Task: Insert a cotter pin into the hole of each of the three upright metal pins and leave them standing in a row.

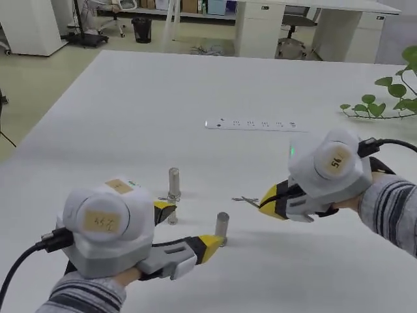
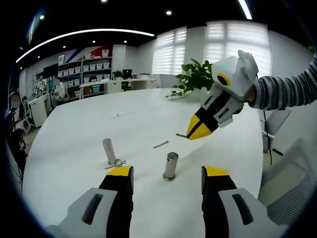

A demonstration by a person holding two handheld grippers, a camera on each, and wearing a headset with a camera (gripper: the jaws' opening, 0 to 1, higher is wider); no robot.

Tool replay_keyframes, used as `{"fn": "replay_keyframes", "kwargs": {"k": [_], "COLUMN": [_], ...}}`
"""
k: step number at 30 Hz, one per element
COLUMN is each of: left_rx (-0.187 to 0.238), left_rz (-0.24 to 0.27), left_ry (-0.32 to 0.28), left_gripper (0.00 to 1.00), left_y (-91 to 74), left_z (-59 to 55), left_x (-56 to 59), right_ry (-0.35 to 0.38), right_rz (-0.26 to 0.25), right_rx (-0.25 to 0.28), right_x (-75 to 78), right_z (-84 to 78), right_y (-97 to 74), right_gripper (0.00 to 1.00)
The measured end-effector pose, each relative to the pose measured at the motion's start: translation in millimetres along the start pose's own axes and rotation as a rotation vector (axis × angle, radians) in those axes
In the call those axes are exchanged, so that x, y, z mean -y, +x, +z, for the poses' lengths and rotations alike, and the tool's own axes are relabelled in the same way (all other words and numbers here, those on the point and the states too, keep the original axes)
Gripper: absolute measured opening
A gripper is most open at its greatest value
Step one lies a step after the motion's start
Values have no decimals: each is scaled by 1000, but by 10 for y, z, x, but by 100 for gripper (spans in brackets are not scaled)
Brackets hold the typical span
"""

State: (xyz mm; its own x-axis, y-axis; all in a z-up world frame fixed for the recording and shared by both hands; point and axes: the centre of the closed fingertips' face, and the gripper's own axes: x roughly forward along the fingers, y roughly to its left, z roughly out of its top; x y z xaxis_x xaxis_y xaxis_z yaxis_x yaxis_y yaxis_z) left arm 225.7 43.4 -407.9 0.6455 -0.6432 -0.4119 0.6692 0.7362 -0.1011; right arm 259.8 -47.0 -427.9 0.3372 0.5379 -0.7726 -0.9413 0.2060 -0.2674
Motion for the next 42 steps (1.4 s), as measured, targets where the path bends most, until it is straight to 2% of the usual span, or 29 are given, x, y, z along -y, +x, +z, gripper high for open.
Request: {"fn": "replay_keyframes", "kwargs": {"k": [2,9,19,23,28,30,38,42], "left_rx": [1,9,6,24,36,52,57,56], "left_rz": [-11,-64,-124,-144,-159,-170,-183,-182], "left_ry": [-12,-75,-198,-271,-319,-358,-383,-389], "left_gripper": [49,38,27,22,16,13,4,3], "left_y": [2,3,11,19,20,14,-2,-7], "left_z": [8,44,42,62,79,100,100,95], "left_x": [28,170,324,357,381,394,419,422], "right_ry": [-16,-154,-203,-237,-268,-282,-307,-314], "right_rz": [6,24,71,80,88,90,94,94], "right_rx": [10,50,93,104,116,115,123,124], "right_x": [-37,-231,-450,-504,-556,-571,-610,-622], "right_z": [28,159,327,380,429,441,489,499], "right_y": [-7,-30,-68,-85,-107,-111,-126,-128], "right_gripper": [0,0,0,0,0,0,0,0]}}
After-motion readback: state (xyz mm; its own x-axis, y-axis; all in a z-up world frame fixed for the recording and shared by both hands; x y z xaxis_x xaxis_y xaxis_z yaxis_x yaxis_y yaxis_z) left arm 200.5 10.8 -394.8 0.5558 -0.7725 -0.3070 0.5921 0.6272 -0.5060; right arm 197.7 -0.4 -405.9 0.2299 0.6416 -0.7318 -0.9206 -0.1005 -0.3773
